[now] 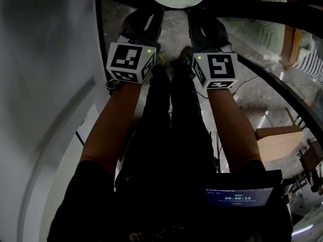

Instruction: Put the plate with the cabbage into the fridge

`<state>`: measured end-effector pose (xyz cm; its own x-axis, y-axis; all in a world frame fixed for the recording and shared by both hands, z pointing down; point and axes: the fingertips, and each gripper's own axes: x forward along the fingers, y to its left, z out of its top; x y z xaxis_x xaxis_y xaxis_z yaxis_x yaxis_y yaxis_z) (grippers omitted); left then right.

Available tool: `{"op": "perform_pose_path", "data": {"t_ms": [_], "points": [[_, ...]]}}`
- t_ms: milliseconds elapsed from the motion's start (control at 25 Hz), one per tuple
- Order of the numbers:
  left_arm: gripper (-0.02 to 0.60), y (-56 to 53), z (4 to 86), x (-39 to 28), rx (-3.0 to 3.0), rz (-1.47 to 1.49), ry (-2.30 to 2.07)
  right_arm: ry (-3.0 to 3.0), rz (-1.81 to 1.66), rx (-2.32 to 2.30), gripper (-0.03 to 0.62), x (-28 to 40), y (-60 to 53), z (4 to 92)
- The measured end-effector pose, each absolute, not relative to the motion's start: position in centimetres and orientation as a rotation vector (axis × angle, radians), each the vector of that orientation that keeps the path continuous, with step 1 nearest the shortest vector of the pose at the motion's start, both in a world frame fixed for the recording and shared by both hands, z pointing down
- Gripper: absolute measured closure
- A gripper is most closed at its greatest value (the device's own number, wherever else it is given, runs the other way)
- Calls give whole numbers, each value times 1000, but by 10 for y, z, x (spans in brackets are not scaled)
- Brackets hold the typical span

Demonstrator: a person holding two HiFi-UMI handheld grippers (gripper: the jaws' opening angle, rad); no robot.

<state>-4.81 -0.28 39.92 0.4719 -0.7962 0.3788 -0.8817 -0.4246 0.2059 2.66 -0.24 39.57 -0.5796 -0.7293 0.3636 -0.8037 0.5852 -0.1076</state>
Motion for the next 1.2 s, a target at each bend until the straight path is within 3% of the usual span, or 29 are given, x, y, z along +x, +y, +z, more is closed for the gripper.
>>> {"op": "perform_pose_path", "data": {"t_ms": [1200], "points": [[571, -39, 400, -44, 2340, 336, -1415, -2544, 358, 1296, 590, 25, -42, 395]]}}
